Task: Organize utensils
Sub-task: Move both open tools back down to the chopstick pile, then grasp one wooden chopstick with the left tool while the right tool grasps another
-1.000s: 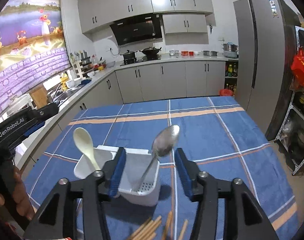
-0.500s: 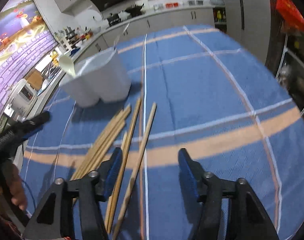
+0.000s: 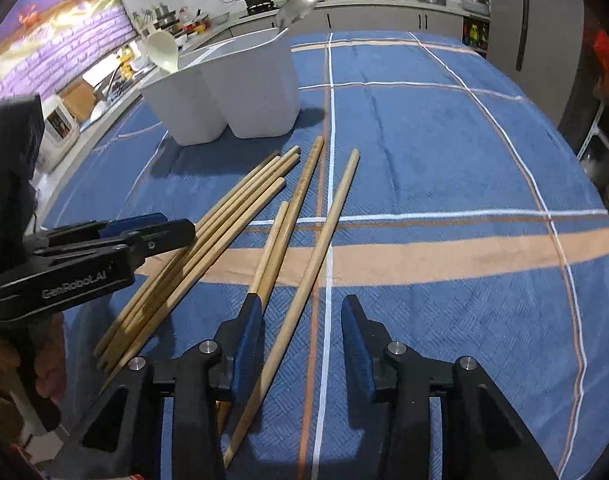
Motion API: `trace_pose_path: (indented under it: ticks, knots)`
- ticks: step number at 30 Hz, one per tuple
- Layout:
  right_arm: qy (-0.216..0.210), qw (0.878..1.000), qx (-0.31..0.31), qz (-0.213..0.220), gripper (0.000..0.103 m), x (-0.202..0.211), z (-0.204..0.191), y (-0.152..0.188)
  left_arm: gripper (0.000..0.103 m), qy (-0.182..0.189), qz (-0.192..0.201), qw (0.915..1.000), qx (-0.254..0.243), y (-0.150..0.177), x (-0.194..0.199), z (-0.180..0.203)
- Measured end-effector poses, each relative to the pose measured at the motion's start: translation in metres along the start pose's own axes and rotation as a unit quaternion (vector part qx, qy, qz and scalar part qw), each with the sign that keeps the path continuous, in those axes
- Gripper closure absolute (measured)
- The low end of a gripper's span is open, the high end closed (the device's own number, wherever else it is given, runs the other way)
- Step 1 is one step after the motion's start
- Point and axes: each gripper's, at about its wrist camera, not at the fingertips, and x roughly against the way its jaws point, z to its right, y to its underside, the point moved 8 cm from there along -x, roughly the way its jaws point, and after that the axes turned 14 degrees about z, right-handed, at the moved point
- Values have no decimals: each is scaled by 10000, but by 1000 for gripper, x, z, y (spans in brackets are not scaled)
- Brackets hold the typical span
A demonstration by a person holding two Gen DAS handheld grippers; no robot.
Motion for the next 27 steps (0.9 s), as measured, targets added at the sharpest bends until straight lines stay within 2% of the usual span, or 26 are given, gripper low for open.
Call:
trace_pose_path:
  ticks: [3, 4, 5, 9, 12, 15, 20, 24, 27]
  knots:
    - [188, 9996, 233, -13, 69, -2, -2, -1, 81, -40, 24, 9995, -308, -4, -2, 7]
    - [235, 9993, 282, -15, 72, -4, -2, -2, 94, 49, -7, 9995, -322, -5, -3, 9]
    - [276, 9991, 317, -18, 74, -4, -1, -2, 98, 17, -63, 9993, -364, -5, -4, 10]
    - [454, 9978, 482, -55, 76, -9, 0, -6, 98, -60, -61, 9989, -469, -9, -5, 15]
    - [622, 9953, 731, -91, 85, -16, -2, -11, 99, -199, -42, 9988, -448, -10, -5, 14]
    - [681, 9953, 678, -154, 92, -17, 1, -13, 103, -609, -6, 9971, -458, -10, -1, 4]
    - [878, 9943, 565, -219, 94, -5, 24, -7, 103, -756, -106, 9971, 11, 1, 10, -25]
    - [1036, 9932, 454, -283, 95, 9, 45, 1, 103, -563, -90, 9980, 265, 11, 27, -29]
    - [1133, 9923, 362, -333, 95, 21, 62, 7, 102, -258, 117, 9995, 169, 6, 40, -19]
